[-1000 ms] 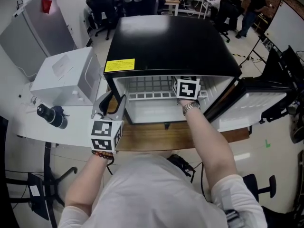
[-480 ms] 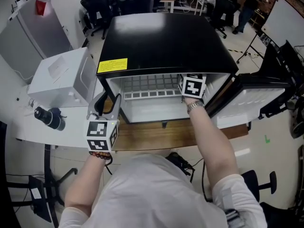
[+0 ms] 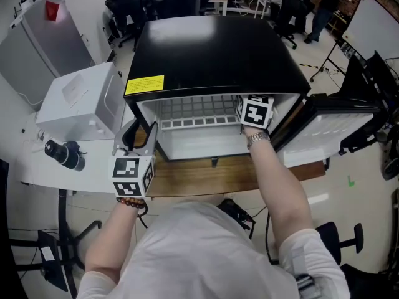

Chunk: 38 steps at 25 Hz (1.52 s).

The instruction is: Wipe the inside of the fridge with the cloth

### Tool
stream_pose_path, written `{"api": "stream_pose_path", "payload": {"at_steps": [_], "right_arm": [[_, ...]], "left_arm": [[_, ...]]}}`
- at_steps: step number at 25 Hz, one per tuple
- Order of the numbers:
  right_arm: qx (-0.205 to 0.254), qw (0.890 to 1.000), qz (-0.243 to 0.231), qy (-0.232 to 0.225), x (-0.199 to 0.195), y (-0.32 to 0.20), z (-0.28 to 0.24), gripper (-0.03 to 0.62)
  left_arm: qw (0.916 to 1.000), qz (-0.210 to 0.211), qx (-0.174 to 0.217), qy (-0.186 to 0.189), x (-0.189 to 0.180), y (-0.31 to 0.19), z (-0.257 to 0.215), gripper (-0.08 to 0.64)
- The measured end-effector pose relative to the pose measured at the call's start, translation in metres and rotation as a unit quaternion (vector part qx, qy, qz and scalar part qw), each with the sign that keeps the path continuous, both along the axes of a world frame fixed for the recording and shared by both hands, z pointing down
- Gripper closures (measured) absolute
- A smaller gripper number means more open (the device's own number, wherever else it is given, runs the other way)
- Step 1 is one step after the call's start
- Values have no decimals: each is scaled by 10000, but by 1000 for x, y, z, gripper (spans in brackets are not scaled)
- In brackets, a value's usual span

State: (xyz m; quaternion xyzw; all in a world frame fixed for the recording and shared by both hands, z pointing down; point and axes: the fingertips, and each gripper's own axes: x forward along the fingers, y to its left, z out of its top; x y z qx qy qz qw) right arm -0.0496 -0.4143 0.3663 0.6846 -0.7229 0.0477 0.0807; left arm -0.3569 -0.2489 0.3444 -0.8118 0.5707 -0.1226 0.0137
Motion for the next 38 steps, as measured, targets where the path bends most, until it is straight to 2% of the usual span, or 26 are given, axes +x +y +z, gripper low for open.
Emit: {"api": "stream_pose_path", "payload": {"at_steps": [5, 9, 13, 18, 23, 30, 38], "right_arm": [[150, 9999, -72, 11, -2, 6, -9, 507], [349, 9987, -367, -23, -20, 17, -20, 506], [450, 9947, -914, -137, -70, 33, -27, 506], [424, 9831, -1734, -395, -152, 48, -30, 506], [241, 9747, -2185, -413, -210, 51, -20, 506], [-59, 9712, -2374, -178, -250, 42, 2, 506], [-207, 9720, -2330, 219, -259, 35, 12, 506]], "left_arm": [[10000, -20, -8, 24, 2, 0, 0, 383], [10000, -39, 19, 71, 3, -1, -1, 383], [9999, -36, 27, 120, 3, -1, 0, 380], [9999, 30, 22, 152, 4, -1, -1, 380], [9999, 125, -22, 102, 5, 0, -2, 380], [9998, 208, -26, -38, 3, 2, 3, 380], [9996, 243, -52, -117, 3, 2, 1, 380]]}}
